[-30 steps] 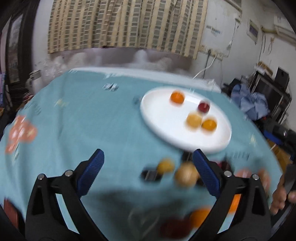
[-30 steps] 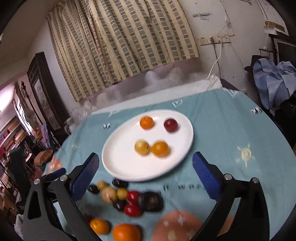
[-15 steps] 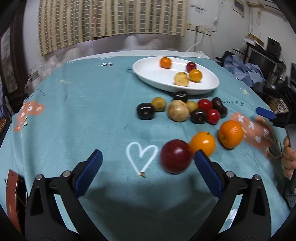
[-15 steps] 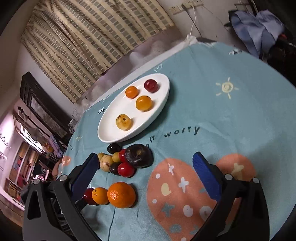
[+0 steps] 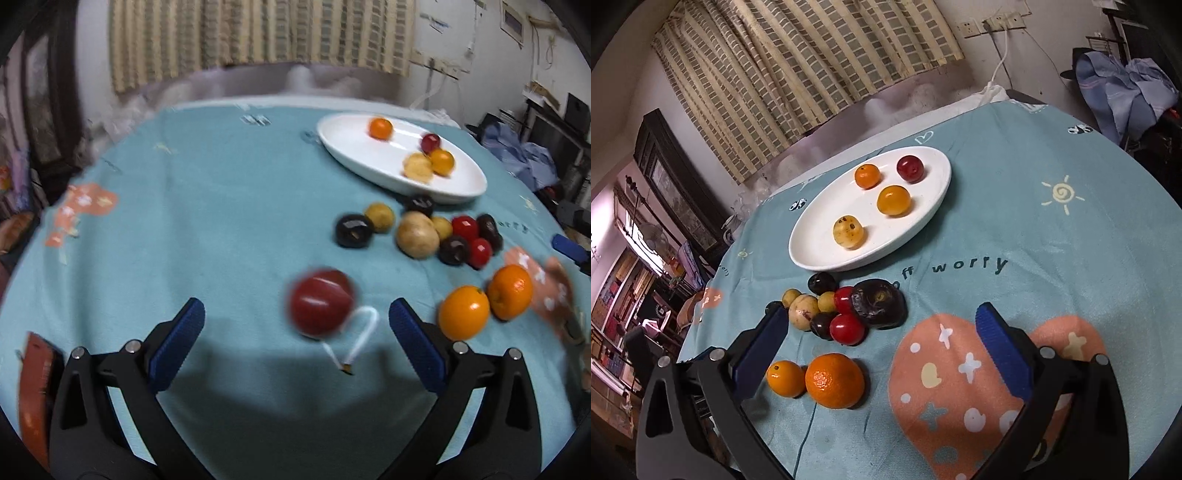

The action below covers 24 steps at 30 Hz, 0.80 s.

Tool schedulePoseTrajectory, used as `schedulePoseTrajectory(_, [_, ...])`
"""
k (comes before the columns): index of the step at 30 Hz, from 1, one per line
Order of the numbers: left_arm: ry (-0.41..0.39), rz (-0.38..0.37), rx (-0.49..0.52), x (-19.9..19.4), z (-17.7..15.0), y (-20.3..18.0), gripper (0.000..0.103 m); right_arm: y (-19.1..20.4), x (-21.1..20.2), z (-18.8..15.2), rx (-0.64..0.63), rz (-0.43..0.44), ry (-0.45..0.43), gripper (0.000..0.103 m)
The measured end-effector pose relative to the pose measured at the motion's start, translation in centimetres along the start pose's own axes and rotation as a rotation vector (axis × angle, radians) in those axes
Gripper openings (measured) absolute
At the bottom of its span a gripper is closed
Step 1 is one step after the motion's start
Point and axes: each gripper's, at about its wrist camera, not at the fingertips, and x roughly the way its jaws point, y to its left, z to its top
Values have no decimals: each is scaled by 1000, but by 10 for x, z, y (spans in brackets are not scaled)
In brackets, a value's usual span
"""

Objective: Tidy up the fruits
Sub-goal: 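Grasp the red apple with the left gripper while the right gripper grasps a mandarin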

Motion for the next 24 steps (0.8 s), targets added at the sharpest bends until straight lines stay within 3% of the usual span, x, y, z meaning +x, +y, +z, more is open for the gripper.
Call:
schedulePoseTrajectory(4, [36, -24, 8, 6, 1, 0, 101, 14, 1, -4, -85, -10, -2, 101])
schedulePoseTrajectory(9, [17, -99, -116, 11, 5, 25, 101, 20, 5, -7, -119, -14, 16, 101])
schedulePoseTrajectory(21, [-43, 9, -200, 17, 24, 67, 99, 35, 13, -16, -217, -35, 38, 101])
schedulePoseTrajectory(24, [5, -15, -187, 26, 26, 66, 78, 38, 14, -18, -243, -42, 43, 101])
